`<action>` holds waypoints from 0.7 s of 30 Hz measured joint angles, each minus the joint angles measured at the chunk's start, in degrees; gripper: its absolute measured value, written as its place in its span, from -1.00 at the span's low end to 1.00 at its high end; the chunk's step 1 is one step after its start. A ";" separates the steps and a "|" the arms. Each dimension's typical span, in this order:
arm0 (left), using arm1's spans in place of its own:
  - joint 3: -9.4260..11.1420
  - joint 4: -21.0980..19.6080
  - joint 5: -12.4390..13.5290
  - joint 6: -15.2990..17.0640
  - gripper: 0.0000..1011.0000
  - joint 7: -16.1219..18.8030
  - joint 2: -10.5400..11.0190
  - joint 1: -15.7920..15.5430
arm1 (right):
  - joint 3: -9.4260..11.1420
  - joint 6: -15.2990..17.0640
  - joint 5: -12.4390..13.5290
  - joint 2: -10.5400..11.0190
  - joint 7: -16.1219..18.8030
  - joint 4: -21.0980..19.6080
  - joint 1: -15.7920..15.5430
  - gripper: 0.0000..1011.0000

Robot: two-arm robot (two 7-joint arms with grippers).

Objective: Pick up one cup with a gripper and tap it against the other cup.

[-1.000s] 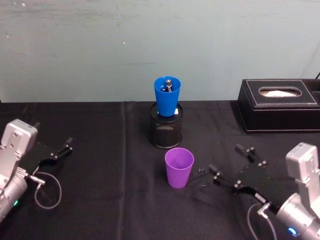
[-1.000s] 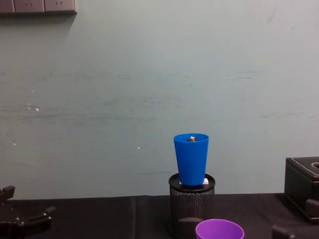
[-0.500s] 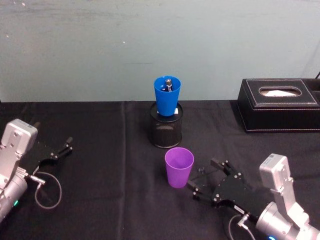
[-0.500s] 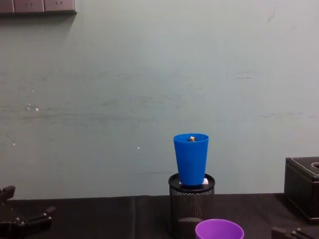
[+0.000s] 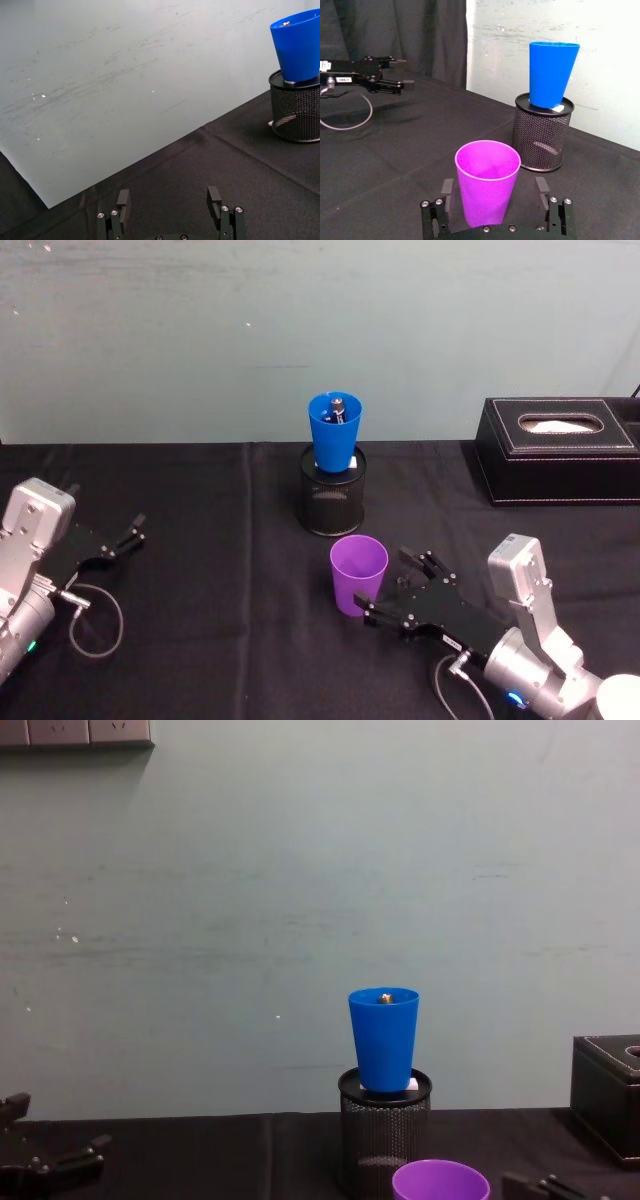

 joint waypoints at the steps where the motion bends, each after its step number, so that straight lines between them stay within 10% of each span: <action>1: 0.00 0.00 0.00 0.00 0.98 0.00 0.00 0.00 | -0.02 -0.01 -0.08 -0.30 0.24 0.53 0.35 0.98; 21: 0.00 0.00 0.00 0.00 0.98 0.00 0.00 0.00 | -0.10 0.71 -2.06 -6.57 3.87 8.25 6.45 0.98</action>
